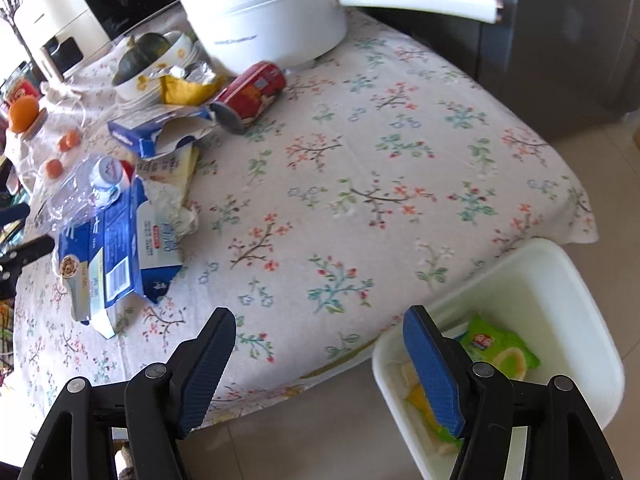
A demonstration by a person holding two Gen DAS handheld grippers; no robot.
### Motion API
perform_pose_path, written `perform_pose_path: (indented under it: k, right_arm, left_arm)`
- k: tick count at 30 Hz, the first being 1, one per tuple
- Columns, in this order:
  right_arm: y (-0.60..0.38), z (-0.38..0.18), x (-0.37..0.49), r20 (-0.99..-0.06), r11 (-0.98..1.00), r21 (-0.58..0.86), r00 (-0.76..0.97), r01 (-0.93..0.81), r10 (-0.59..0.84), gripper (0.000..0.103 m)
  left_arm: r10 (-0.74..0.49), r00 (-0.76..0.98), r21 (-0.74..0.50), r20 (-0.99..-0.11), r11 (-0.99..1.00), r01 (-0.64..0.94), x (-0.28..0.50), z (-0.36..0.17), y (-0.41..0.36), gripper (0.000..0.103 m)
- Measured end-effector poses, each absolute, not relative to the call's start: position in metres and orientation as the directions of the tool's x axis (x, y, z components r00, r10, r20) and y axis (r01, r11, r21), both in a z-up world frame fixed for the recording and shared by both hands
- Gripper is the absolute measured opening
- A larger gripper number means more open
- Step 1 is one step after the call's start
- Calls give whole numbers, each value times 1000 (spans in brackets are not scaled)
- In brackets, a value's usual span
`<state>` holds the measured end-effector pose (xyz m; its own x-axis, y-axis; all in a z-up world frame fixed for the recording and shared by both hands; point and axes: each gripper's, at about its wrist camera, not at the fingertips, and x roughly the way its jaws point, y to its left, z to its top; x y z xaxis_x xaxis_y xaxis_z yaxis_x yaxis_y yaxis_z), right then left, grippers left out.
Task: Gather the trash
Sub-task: 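Grasp the clear plastic bottle with the left tool while the right tool grasps the blue carton, then drop the blue carton into the white bin with the right tool while the left tool drops the bottle in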
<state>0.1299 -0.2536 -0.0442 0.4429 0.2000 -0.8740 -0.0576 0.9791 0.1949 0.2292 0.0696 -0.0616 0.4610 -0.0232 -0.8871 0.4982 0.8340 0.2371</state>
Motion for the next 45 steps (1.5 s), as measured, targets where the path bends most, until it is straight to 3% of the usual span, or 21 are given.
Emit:
perform_pose_path:
  k: [10, 19, 25, 27, 31, 33, 34, 35, 38, 45]
  right_arm:
    - [-189, -73, 162, -900, 953, 247, 323, -174, 293, 74]
    - [-149, -99, 184, -898, 925, 331, 239, -184, 369, 74]
    - [-138, -122, 191, -910, 928, 335, 201, -162, 364, 73]
    - [-137, -120, 192, -898, 924, 347, 228, -162, 377, 68]
    - [-149, -123, 196, -852, 885, 455, 239, -100, 465, 46]
    - [-154, -123, 197, -835, 870, 486, 247, -83, 491, 33]
    - [-156, -121, 197, -824, 860, 503, 255, -82, 506, 17]
    - [-159, -119, 197, -804, 842, 533, 262, -80, 534, 12]
    - [-164, -102, 192, -762, 816, 573, 314, -83, 567, 5]
    - [-167, -57, 172, -710, 815, 554, 414, -170, 569, 1]
  left_arm:
    - [71, 359, 290, -931, 741, 606, 260, -104, 75, 85]
    - [-32, 207, 92, -978, 823, 561, 231, -122, 79, 80]
    - [-146, 226, -52, -963, 926, 375, 216, -120, 100, 75]
    - [-178, 250, -96, -952, 946, 309, 209, -118, 107, 72]
    - [-192, 310, -126, -931, 967, 222, 196, -109, 115, 67]
    - [-195, 335, -141, -922, 974, 179, 191, -104, 119, 66]
    - [-187, 351, -137, -918, 977, 164, 190, -98, 120, 65]
    - [-185, 369, -138, -911, 979, 149, 187, -92, 123, 65]
    - [-192, 418, -166, -888, 981, 99, 176, -77, 132, 65]
    - [-203, 503, -205, -840, 977, 51, 148, -42, 130, 65]
